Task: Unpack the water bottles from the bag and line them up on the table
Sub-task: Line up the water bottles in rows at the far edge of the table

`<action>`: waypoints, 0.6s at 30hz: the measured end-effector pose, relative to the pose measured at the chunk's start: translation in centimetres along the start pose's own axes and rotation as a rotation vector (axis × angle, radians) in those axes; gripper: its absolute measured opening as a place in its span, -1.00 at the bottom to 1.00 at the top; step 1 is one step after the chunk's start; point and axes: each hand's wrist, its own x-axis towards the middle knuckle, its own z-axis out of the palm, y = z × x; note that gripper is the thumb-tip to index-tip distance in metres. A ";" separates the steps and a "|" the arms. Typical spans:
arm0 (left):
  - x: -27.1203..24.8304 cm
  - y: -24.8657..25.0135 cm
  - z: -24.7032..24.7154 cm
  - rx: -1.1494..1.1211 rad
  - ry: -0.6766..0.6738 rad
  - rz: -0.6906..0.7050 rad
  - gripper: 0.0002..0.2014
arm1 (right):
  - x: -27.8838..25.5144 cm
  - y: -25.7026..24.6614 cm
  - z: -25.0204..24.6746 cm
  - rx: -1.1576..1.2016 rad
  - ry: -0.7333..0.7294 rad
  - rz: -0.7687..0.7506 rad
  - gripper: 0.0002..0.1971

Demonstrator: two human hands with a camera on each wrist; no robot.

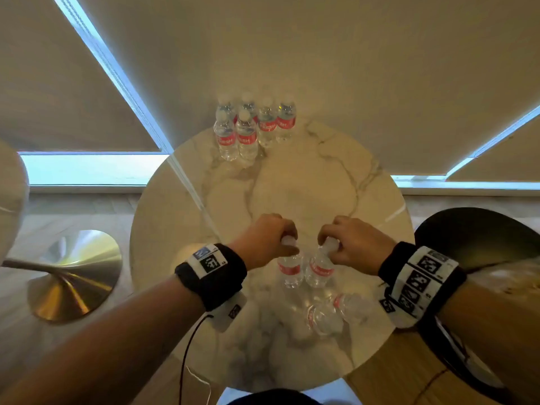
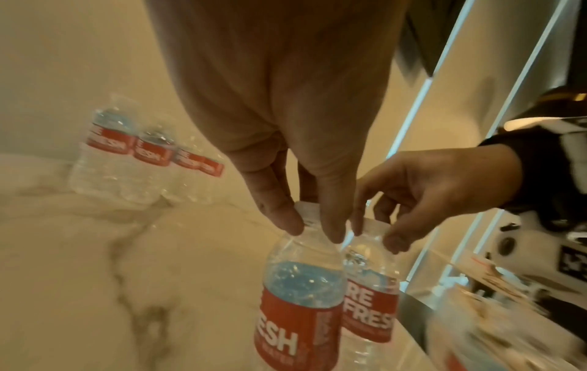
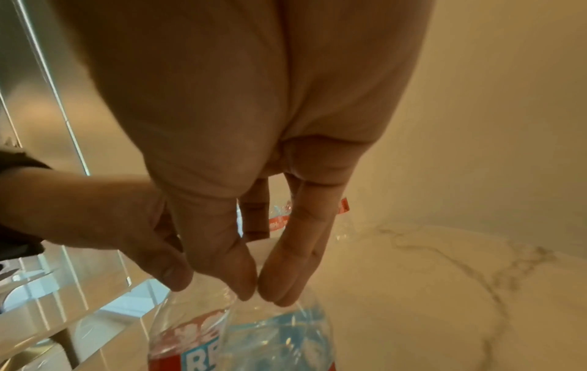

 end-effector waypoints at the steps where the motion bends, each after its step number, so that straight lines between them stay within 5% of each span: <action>1: 0.9 -0.4 -1.2 0.003 0.032 -0.009 -0.63 | 1.1 0.3 -1.3 0.003 0.013 -0.013 -0.68; 10: 12.1 -4.1 -11.4 0.075 0.318 -0.144 -0.71 | 15.1 1.9 -13.5 -0.063 0.211 -0.070 -0.67; 14: 16.6 -5.8 -14.1 0.102 0.375 -0.190 -0.86 | 20.9 2.5 -15.6 -0.119 0.228 -0.089 -0.65; 18: 20.4 -8.1 -13.9 0.176 0.410 -0.238 -0.75 | 25.2 3.2 -15.7 -0.138 0.224 -0.105 -0.64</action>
